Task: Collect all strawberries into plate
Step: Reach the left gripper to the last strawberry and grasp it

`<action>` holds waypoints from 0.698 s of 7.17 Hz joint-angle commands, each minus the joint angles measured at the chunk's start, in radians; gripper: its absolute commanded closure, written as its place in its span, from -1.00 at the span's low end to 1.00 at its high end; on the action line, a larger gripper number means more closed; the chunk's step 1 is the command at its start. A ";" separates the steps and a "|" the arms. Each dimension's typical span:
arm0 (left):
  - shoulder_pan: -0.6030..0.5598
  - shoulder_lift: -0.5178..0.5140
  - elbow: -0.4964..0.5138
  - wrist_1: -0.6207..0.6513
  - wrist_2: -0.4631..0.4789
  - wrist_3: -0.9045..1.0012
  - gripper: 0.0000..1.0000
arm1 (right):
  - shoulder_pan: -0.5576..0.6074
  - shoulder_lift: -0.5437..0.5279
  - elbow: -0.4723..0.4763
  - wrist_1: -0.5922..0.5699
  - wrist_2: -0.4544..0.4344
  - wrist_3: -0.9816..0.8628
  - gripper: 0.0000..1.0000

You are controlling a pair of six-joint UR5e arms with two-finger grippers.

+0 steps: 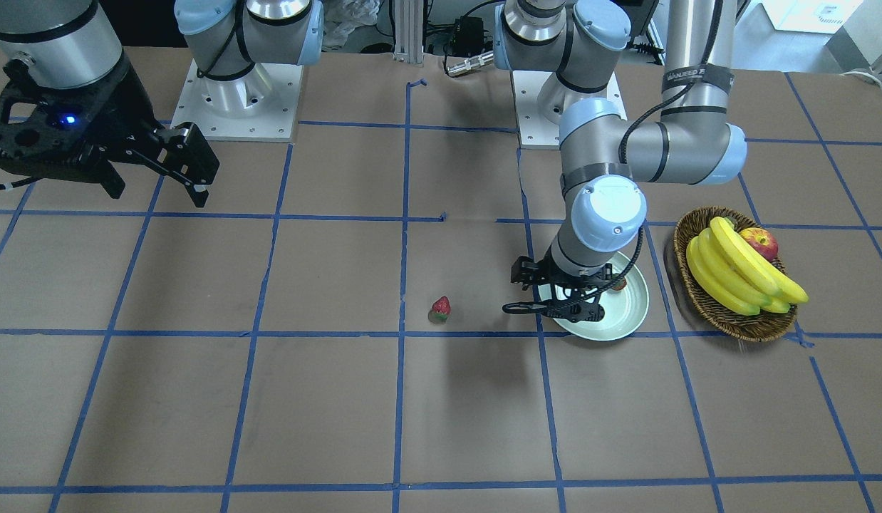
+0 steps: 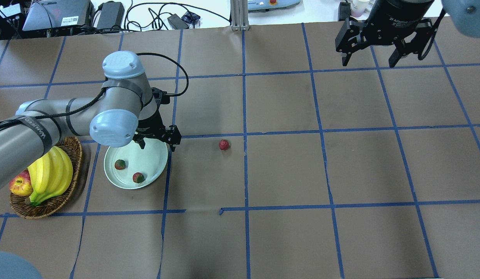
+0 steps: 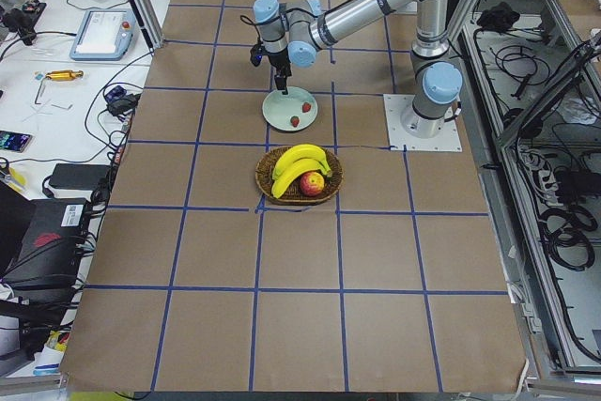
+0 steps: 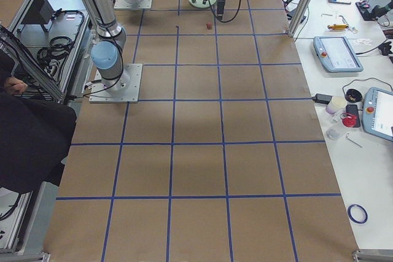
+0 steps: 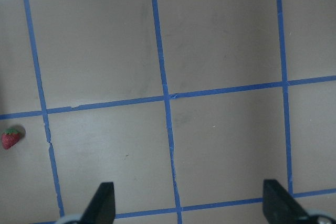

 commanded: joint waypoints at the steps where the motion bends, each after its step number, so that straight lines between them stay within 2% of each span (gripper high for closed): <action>1: -0.119 -0.047 0.021 0.140 -0.105 -0.177 -0.98 | 0.000 0.000 0.000 0.001 0.001 0.000 -1.00; 3: -0.211 -0.107 0.105 0.161 -0.113 -0.343 -0.97 | 0.000 0.000 0.000 0.001 0.001 0.000 -1.00; 5: -0.237 -0.162 0.110 0.161 -0.101 -0.376 -0.88 | 0.000 0.000 0.000 0.000 0.001 0.000 -1.00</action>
